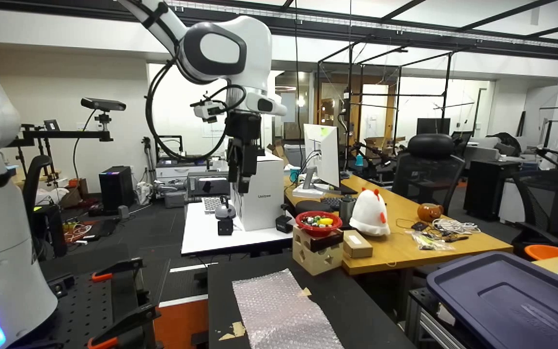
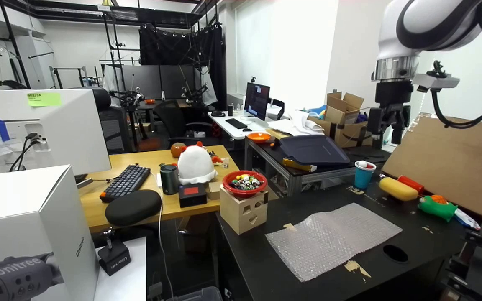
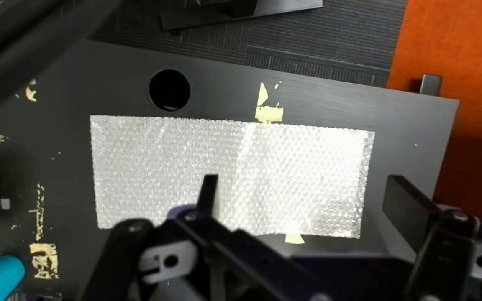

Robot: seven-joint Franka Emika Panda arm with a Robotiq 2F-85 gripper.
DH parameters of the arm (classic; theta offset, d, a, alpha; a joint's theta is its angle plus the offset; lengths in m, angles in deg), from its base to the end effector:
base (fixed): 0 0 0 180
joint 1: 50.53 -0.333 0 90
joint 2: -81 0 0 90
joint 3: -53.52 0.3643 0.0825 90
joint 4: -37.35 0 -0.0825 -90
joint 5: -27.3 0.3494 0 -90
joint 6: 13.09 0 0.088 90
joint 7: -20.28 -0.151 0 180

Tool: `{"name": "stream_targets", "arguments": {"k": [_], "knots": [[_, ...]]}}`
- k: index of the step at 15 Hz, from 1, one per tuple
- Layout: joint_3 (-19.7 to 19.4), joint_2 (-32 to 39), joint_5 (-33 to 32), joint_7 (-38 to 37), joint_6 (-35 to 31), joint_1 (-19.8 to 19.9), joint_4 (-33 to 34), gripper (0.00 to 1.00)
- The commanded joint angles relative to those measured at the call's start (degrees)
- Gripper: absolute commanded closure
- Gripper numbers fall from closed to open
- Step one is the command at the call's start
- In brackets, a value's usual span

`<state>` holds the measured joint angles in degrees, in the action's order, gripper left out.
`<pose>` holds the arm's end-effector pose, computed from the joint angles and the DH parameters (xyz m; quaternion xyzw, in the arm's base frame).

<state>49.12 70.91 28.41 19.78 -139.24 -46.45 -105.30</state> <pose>0.3970 -0.0578 0.3705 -0.9948 0.0833 0.0551 0.0180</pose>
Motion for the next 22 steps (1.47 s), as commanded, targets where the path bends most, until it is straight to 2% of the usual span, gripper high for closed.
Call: {"name": "stream_targets", "arguments": {"k": [1, 5, 9, 13, 14, 20, 22], "knots": [[-1.72, 6.85, 0.84, -1.58, -3.37, 1.95, 1.86, 0.00], [-2.92, 13.49, 5.18, -3.01, -5.69, 2.93, 4.07, 0.00], [-1.63, 20.61, 10.56, -2.67, -6.14, 2.37, 8.75, 0.00], [-0.02, 26.01, 13.99, -10.89, -2.14, 1.30, 14.61, 0.00], [-0.64, 23.97, 11.81, -7.67, -5.20, 1.84, 11.25, 0.00], [-0.17, 27.75, 13.02, -10.06, -3.69, 1.34, 14.74, 0.00], [-0.92, 29.94, 11.98, -9.79, -6.65, 1.61, 14.45, 0.00]]}}
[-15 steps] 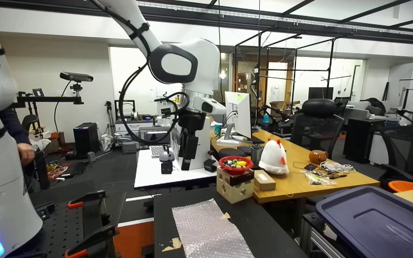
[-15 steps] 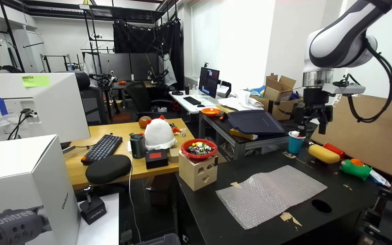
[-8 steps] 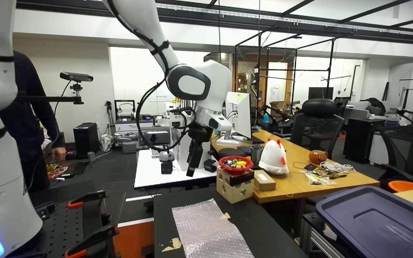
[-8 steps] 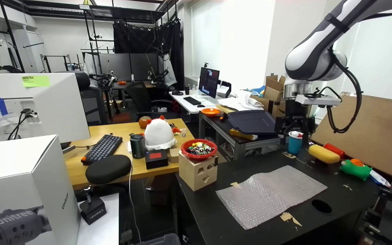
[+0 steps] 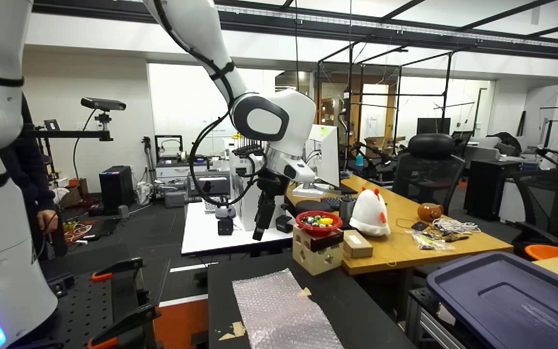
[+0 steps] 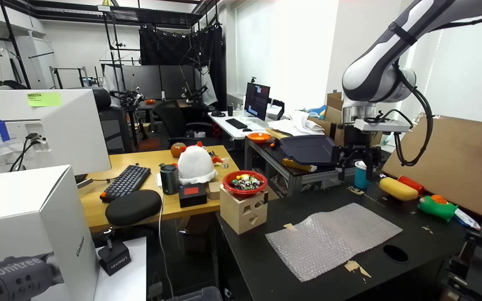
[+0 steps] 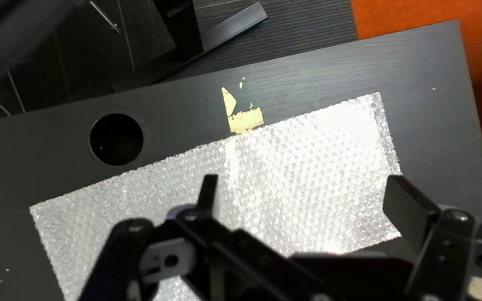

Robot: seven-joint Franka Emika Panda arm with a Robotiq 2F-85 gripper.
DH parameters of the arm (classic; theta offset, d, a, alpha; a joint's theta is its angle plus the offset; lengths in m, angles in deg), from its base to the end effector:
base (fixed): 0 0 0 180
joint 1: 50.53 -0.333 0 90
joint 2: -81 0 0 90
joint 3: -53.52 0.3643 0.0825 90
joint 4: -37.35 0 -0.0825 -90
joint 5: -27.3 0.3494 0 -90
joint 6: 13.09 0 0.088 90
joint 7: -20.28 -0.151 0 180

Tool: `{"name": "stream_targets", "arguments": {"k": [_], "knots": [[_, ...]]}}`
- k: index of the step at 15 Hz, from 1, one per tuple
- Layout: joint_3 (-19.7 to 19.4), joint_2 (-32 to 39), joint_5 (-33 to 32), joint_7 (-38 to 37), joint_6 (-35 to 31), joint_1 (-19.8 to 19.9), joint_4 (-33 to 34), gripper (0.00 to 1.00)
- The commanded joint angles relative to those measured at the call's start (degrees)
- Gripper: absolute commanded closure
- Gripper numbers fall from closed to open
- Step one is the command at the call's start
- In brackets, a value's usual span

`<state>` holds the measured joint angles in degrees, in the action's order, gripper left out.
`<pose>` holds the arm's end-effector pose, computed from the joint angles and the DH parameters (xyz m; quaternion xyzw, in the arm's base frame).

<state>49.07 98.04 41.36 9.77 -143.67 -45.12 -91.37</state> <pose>0.4923 -0.0717 0.2470 -0.9533 0.2637 0.1301 0.0695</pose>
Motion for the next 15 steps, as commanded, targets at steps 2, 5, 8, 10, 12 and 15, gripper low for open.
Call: {"name": "stream_targets", "arguments": {"k": [2, 5, 8, 10, 12, 15], "knots": [[-2.27, 5.46, -2.26, -1.35, -4.57, 0.44, 0.39, 0.00], [-3.88, 10.25, -3.57, 1.03, -9.04, 1.80, 0.56, 0.00], [-3.66, 15.38, -2.70, 4.94, -15.44, 4.81, 0.95, 0.00], [-2.02, 18.16, -1.19, 9.21, -20.93, 7.97, 0.60, 0.00], [-0.60, 20.90, -0.65, 12.60, -25.23, 11.05, 0.91, 0.00], [0.75, 24.06, -1.43, 16.50, -28.69, 15.61, 2.05, 0.00]]}}
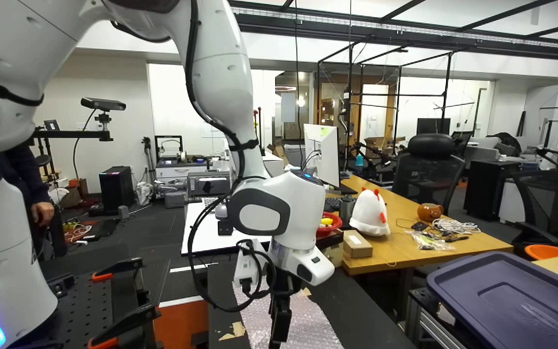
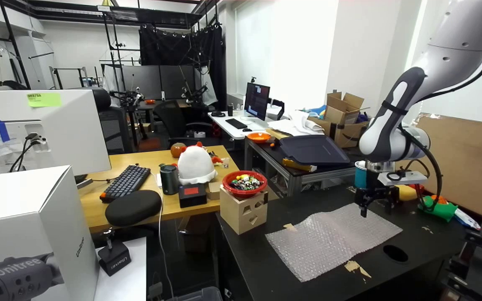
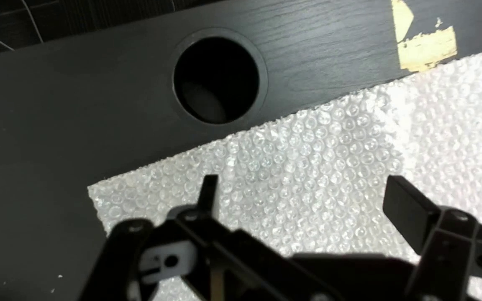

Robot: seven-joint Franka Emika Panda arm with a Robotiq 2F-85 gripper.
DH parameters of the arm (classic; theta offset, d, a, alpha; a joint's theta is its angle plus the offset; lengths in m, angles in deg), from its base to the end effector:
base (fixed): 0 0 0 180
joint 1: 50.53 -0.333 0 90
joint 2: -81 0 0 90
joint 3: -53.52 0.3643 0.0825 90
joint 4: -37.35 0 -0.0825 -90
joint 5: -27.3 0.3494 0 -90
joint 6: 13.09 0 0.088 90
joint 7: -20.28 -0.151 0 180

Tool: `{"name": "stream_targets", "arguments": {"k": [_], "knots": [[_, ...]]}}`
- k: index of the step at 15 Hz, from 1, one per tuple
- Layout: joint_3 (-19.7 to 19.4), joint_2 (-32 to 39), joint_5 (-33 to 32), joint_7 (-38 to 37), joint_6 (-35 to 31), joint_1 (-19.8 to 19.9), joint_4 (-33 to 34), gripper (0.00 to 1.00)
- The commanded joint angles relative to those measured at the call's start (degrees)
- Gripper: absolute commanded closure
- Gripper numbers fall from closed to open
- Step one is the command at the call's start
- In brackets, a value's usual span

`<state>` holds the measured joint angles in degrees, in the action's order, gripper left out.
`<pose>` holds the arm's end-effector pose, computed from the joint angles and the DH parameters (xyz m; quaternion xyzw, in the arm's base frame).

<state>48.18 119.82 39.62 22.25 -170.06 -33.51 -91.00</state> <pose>0.4691 -0.2027 0.0802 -0.9596 0.2685 0.0818 0.0211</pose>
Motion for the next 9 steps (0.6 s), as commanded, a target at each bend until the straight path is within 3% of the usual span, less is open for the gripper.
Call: {"name": "stream_targets", "arguments": {"k": [1, 3, 6, 9], "knots": [[1.71, 2.86, -0.11, 4.86, -2.77, 5.05, 2.05, 0.00], [0.82, 3.46, -1.26, 6.03, -2.75, 6.28, 3.20, 0.00], [-1.51, 0.43, -4.46, 6.72, -2.85, 4.78, -0.11, 0.00], [-2.71, 2.95, -8.81, 7.59, -0.30, 4.47, 5.06, 0.00]]}}
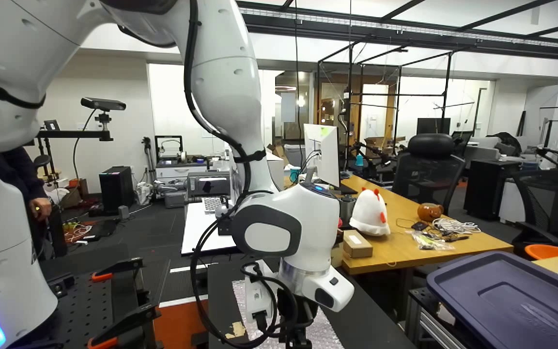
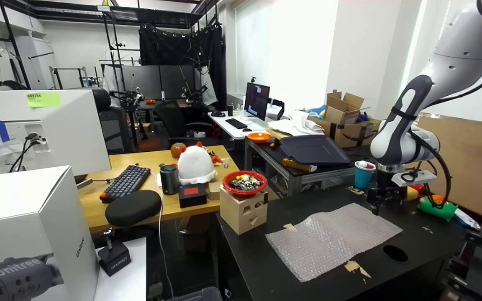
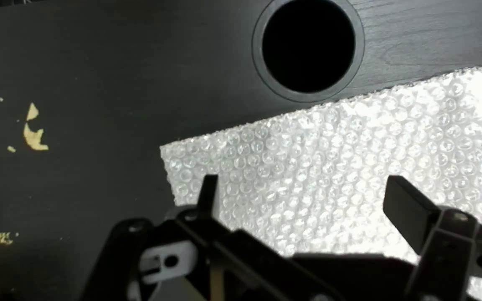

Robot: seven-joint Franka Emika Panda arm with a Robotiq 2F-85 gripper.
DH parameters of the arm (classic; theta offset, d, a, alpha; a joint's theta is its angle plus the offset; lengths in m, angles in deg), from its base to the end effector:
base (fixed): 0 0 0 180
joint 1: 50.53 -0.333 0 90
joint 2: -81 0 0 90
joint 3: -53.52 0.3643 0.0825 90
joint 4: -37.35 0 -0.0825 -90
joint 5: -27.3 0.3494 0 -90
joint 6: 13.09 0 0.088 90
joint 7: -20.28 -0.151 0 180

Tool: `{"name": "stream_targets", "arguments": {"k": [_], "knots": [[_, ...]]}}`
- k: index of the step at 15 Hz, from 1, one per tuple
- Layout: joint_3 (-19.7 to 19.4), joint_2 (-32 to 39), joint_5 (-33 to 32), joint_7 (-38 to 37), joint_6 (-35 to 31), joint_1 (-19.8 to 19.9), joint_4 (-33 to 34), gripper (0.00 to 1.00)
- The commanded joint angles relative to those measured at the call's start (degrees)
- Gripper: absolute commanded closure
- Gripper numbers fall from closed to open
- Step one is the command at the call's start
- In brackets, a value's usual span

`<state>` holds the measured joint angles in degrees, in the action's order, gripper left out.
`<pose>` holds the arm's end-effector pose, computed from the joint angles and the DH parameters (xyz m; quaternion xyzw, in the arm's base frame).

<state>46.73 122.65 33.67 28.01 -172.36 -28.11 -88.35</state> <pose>0.4567 -0.2649 0.0685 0.9716 -0.2260 -0.0703 0.0019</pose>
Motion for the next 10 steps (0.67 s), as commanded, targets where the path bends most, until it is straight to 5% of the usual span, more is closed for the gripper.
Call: {"name": "stream_targets", "arguments": {"k": [1, 10], "knots": [[-0.86, 3.36, -3.82, 2.83, 3.62, 0.27, 7.91, 0.00], [3.54, 21.04, -4.40, 13.67, 13.22, 7.30, 35.59, 0.00]]}}
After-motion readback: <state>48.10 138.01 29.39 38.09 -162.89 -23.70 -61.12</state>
